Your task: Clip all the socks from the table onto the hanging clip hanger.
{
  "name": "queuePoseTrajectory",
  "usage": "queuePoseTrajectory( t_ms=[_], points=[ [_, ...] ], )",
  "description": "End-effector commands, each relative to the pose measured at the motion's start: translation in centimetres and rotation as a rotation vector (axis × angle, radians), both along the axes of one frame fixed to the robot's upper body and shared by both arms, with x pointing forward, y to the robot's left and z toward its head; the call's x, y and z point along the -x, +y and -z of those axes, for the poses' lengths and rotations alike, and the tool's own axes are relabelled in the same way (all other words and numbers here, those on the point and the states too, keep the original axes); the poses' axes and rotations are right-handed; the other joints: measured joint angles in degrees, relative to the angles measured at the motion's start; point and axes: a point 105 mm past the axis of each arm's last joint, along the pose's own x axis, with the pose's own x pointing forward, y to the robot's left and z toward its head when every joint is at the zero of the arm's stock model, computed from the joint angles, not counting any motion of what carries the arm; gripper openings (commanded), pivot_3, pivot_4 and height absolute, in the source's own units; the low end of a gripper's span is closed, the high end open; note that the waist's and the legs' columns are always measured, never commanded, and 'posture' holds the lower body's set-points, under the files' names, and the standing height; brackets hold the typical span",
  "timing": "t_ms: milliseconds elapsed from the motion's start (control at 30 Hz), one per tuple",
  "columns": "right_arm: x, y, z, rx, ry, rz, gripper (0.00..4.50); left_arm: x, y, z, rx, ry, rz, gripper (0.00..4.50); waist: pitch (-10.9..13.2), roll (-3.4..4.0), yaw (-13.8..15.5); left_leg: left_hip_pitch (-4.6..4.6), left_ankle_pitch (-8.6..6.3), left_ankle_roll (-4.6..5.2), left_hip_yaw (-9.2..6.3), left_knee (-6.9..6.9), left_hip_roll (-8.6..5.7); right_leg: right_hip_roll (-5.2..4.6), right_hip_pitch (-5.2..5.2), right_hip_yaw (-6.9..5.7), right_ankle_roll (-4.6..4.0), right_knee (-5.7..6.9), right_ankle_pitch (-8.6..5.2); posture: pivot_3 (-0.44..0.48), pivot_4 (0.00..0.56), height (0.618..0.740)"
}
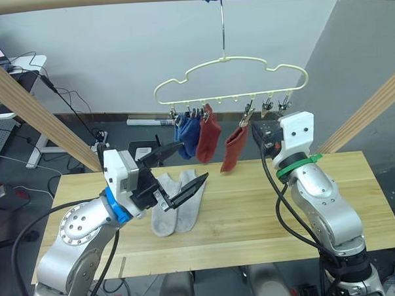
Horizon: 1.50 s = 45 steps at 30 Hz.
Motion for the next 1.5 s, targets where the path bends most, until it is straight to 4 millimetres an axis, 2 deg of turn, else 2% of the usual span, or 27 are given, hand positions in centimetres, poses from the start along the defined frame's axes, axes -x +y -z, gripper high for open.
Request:
queuePoseTrajectory(
  t_ms=[33,633,1033,1500],
  points=[
    [0.0,-0.3,-1.2,-0.009,-0.054,0.012,2.53,0.6,-0.5,-0.8,-0.001,-0.044,0.017,4.5,0.0,0.0,0.0,0.0,0.0,0.0,0.0,0.0,0.0,0.0,0.0,0.0,0.0,0.0,0.0,-0.079,0.271,0.74],
    [-1.4,0.0,-1.9,-0.029,-0.073,0.022,2.53,0.6,-0.7,-0.6,0.002,-0.042,0.008,4.5,0.0,0.01,0.0,0.02,0.0,0.0,0.0,0.0,0.0,0.0,0.0,0.0,-0.01,0.05,0.01,-0.067,0.271,0.74],
    [-2.1,-0.6,-2.1,-0.03,-0.082,0.068,2.53,0.9,-0.9,-0.2,0.002,-0.024,0.011,4.5,0.0,0.01,0.0,0.01,0.0,0.0,0.0,0.0,0.0,-0.01,-0.01,0.0,-0.01,0.06,0.01,-0.069,0.274,0.74],
    [-1.8,2.1,-2.9,-0.129,-0.082,-0.037,2.53,1.1,-1.3,-0.3,0.001,-0.022,0.021,4.5,0.0,0.01,0.0,0.02,0.0,0.0,-0.01,-0.01,-0.01,-0.02,-0.02,-0.01,-0.02,0.09,0.01,-0.064,0.265,0.74]
  ],
)
